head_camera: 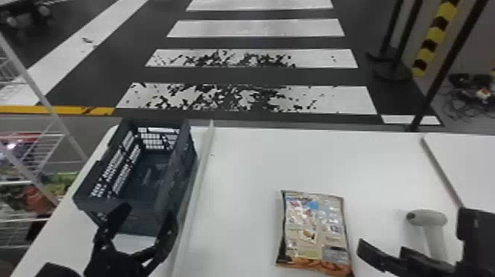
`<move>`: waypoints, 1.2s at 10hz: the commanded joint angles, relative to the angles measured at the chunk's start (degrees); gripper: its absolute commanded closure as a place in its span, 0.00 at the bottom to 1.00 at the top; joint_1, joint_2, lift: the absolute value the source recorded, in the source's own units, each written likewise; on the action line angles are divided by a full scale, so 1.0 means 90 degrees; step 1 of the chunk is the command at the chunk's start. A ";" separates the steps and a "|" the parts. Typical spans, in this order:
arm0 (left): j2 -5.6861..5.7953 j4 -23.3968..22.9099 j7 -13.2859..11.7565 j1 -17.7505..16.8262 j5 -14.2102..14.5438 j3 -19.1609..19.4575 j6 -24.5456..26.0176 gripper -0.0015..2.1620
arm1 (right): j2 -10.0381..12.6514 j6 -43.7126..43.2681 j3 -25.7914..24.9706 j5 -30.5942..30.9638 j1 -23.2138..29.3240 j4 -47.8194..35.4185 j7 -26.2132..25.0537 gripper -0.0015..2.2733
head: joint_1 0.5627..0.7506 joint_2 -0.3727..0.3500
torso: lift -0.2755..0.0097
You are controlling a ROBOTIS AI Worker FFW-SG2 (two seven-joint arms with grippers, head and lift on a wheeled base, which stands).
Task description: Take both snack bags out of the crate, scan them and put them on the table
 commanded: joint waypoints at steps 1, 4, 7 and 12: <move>-0.0032 0.0014 -0.0009 -0.0002 0.0000 -0.0017 0.0020 0.05 | 0.0006 -0.0008 -0.0002 -0.0269 -0.0093 0.0329 0.0141 0.04 | 0.70 0.66 | 0.64; -0.0032 0.0024 -0.0009 -0.0012 -0.0019 -0.0027 0.0020 0.05 | 0.0006 0.0012 0.0028 -0.0435 -0.0249 0.0866 0.0375 0.04 | 0.70 0.71 | 0.64; -0.0023 0.0033 -0.0009 -0.0022 -0.0019 -0.0037 0.0020 0.05 | 0.0006 0.0012 0.0145 -0.0435 -0.0425 0.1325 0.0571 0.04 | 0.70 0.74 | 0.64; -0.0013 0.0082 -0.0018 -0.0061 -0.0019 -0.0037 0.0039 0.05 | 0.0006 0.0012 0.0340 -0.0396 -0.0708 0.1804 0.0659 0.06 | 0.70 0.78 | 0.64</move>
